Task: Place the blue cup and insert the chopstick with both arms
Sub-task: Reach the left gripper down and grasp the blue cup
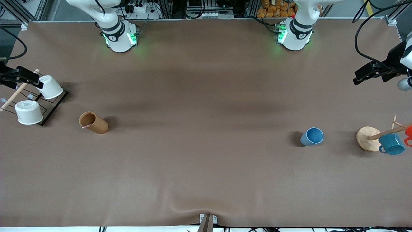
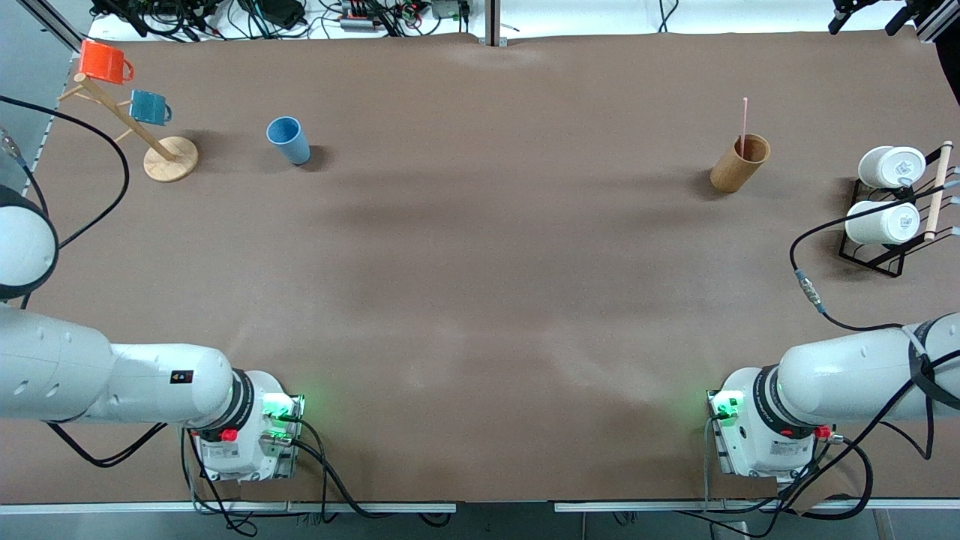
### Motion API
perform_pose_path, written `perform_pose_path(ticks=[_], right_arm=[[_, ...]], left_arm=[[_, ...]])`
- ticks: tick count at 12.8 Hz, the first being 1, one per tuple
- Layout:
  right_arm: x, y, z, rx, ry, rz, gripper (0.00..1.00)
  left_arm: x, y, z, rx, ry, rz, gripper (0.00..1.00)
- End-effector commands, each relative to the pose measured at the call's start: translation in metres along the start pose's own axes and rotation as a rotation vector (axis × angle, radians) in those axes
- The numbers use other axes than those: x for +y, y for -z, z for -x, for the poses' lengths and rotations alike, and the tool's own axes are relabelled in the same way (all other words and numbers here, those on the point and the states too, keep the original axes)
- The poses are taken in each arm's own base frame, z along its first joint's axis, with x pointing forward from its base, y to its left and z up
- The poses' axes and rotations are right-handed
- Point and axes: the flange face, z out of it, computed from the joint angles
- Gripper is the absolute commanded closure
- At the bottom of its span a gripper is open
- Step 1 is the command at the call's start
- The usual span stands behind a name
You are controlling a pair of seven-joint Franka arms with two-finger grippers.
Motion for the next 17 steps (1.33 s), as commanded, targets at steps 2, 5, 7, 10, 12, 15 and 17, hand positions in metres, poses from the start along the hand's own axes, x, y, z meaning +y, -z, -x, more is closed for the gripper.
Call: perform_pose_path(ticks=[2, 5, 7, 10, 12, 15, 17], right_arm=[[0.002, 0.005, 0.003, -0.002, -0.003, 0.01, 0.0], [0.003, 0.003, 0.001, -0.004, -0.003, 0.01, 0.0], [0.003, 0.003, 0.002, -0.004, -0.005, 0.01, 0.0], [0.004, 0.003, 0.001, -0.004, -0.005, 0.012, 0.0], [0.004, 0.002, 0.001, -0.006, -0.005, 0.012, 0.0], [0.003, 0.002, 0.001, -0.006, -0.005, 0.018, 0.0], [0.003, 0.001, 0.0, -0.008, -0.005, 0.018, 0.0]], left_arm=[[-0.017, -0.012, -0.026, 0.022, 0.012, 0.011, 0.0], [-0.025, -0.034, -0.046, 0.042, 0.028, 0.016, 0.0], [-0.024, -0.052, -0.059, 0.047, 0.029, 0.016, 0.0], [-0.022, -0.093, -0.073, 0.036, 0.029, 0.012, 0.0], [-0.025, -0.122, -0.076, 0.054, 0.036, 0.016, 0.0], [-0.023, -0.16, -0.079, 0.075, 0.033, 0.017, 0.0], [-0.022, -0.189, -0.082, 0.071, 0.031, 0.017, 0.0]])
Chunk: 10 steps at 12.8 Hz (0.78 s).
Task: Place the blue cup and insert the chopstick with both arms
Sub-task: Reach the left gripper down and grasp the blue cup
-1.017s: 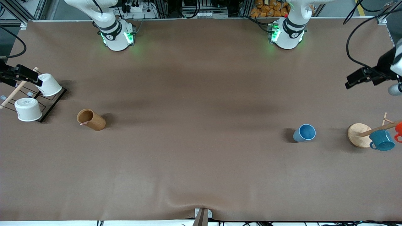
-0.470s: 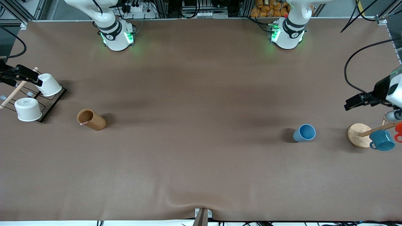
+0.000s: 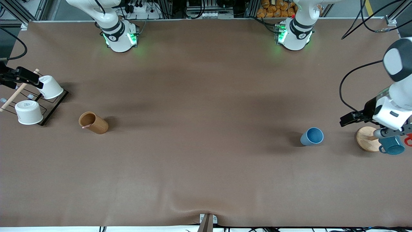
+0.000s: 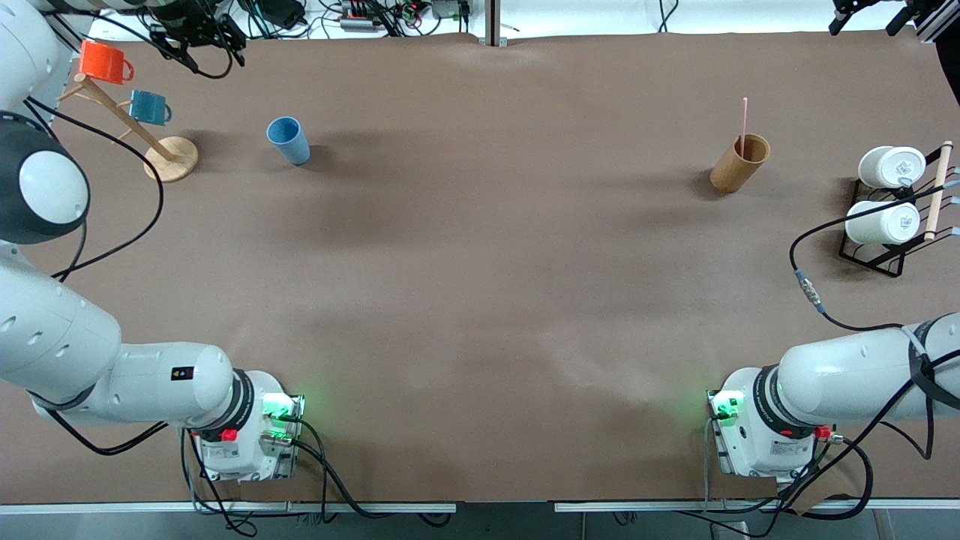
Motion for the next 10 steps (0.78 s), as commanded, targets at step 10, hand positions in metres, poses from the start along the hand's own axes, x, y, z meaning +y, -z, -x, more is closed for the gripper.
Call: perform_pose_path(ticks=[10], right_arm=[[0.002, -0.004, -0.008, 0.008, -0.012, 0.012, 0.0]], left_arm=[[0.003, -0.145, 0.008, 0.027, -0.052, -0.021, 0.0]])
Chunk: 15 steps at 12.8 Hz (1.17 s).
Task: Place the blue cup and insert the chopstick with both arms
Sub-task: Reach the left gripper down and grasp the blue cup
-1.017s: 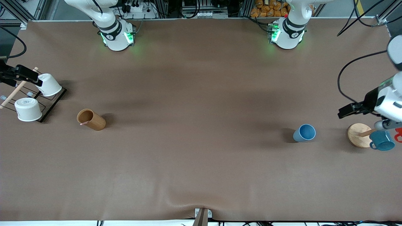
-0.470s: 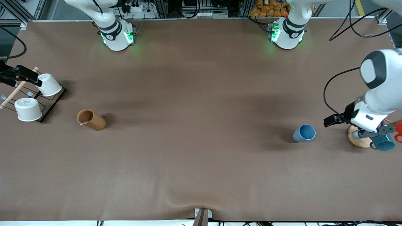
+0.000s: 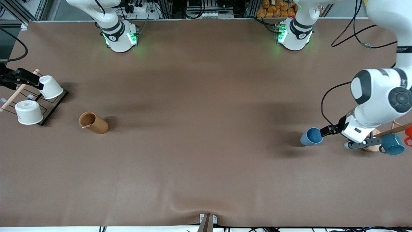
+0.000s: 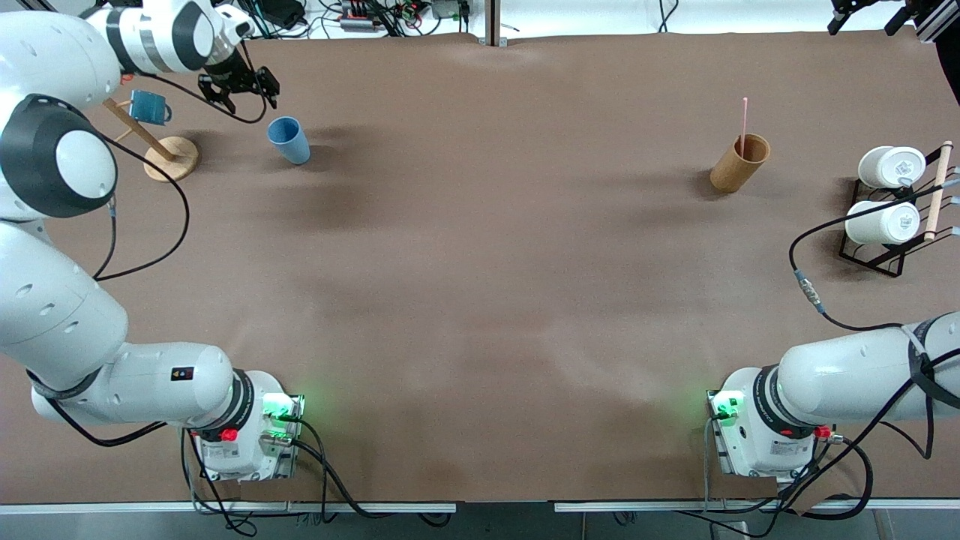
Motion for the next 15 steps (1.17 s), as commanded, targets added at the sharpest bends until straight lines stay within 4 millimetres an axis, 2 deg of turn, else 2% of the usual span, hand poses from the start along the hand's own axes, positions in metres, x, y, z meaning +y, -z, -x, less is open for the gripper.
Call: perform_pose_path(ticks=[1, 3, 5, 6, 7, 9, 11, 12, 14, 15], right_arm=[[0.002, -0.004, -0.007, 0.002, -0.012, 0.008, 0.0], [0.003, -0.016, -0.017, -0.013, -0.018, -0.003, 0.0], [0.001, -0.029, -0.042, -0.025, -0.009, 0.003, 0.0], [-0.005, -0.037, -0.055, -0.036, 0.002, 0.008, 0.0], [-0.012, -0.045, -0.066, -0.046, 0.015, 0.011, 0.0], [-0.021, -0.066, -0.078, -0.073, 0.032, 0.015, 0.0], [-0.031, -0.086, -0.086, -0.104, 0.05, 0.019, 0.0], [-0.033, -0.097, -0.091, -0.114, 0.056, 0.017, 0.0], [-0.044, -0.105, -0.099, -0.1, 0.077, 0.026, 0.0], [-0.052, -0.107, -0.104, -0.081, 0.092, 0.035, 0.0]], left_arm=[[-0.005, -0.018, 0.009, 0.018, -0.023, -0.011, 0.0], [-0.002, -0.033, 0.007, 0.017, -0.028, -0.009, 0.0], [-0.005, -0.052, 0.008, 0.008, -0.023, -0.009, 0.0], [-0.005, -0.054, 0.009, 0.005, -0.023, -0.01, 0.0], [-0.004, -0.055, 0.01, 0.002, -0.024, -0.009, 0.05], [-0.002, -0.063, 0.01, -0.009, -0.018, -0.009, 0.33], [-0.003, -0.068, 0.011, -0.016, -0.012, -0.01, 0.79], [-0.003, -0.069, 0.011, -0.018, -0.004, -0.009, 0.99], [0.0, -0.072, 0.012, -0.023, 0.002, -0.007, 1.0], [0.002, -0.066, 0.009, -0.011, 0.001, -0.005, 1.0]])
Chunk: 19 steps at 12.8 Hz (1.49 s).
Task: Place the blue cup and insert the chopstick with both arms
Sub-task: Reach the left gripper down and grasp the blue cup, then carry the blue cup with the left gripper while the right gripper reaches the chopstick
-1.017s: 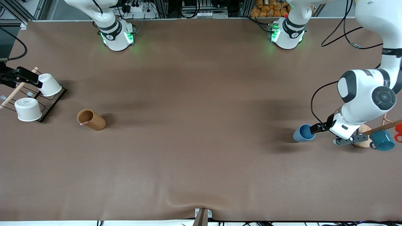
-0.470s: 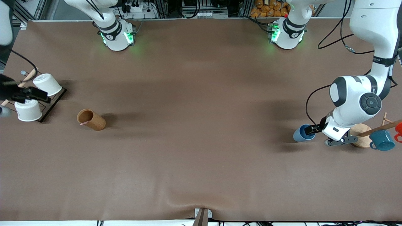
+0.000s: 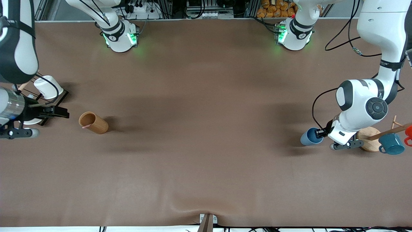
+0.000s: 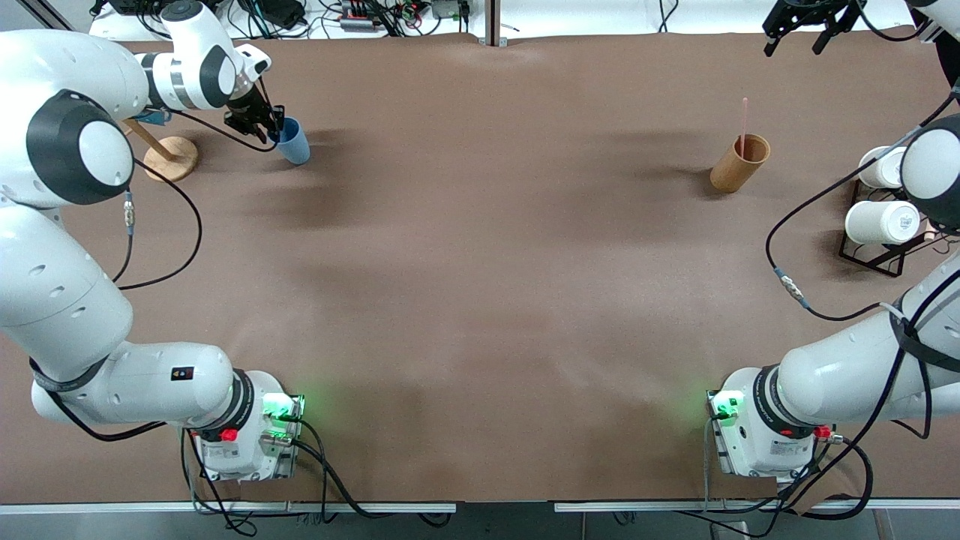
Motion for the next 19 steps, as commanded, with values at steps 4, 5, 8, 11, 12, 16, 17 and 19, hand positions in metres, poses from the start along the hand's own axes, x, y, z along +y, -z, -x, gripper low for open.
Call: perform_pose_path(ticks=[4, 5, 8, 11, 12, 16, 17, 19], right_arm=[[-0.025, 0.0, -0.025, 0.043, 0.262, 0.086, 0.0], [-0.017, -0.013, -0.03, 0.024, 0.269, 0.083, 0.0], [-0.003, -0.049, -0.041, -0.038, 0.255, 0.076, 0.0], [-0.005, -0.061, -0.047, -0.051, 0.257, 0.072, 0.0], [-0.009, -0.065, -0.049, -0.057, 0.263, 0.073, 0.0], [-0.014, -0.086, -0.054, -0.095, 0.3, 0.066, 0.0], [-0.014, -0.096, -0.057, -0.109, 0.355, 0.059, 0.0], [-0.011, -0.119, -0.062, -0.142, 0.372, 0.044, 0.0]], left_arm=[[0.04, 0.035, -0.005, 0.065, -0.058, 0.004, 1.0], [0.056, 0.044, -0.004, 0.067, -0.085, 0.005, 1.0], [0.148, 0.069, 0.009, 0.057, -0.21, 0.031, 1.0], [0.229, 0.08, 0.028, 0.071, -0.293, 0.041, 1.0], [0.249, 0.083, 0.03, 0.082, -0.312, 0.047, 1.0], [0.325, 0.076, 0.064, 0.08, -0.369, 0.063, 1.0], [0.344, 0.077, 0.067, 0.089, -0.357, 0.075, 1.0], [0.385, 0.064, 0.097, 0.07, -0.322, 0.073, 1.0]])
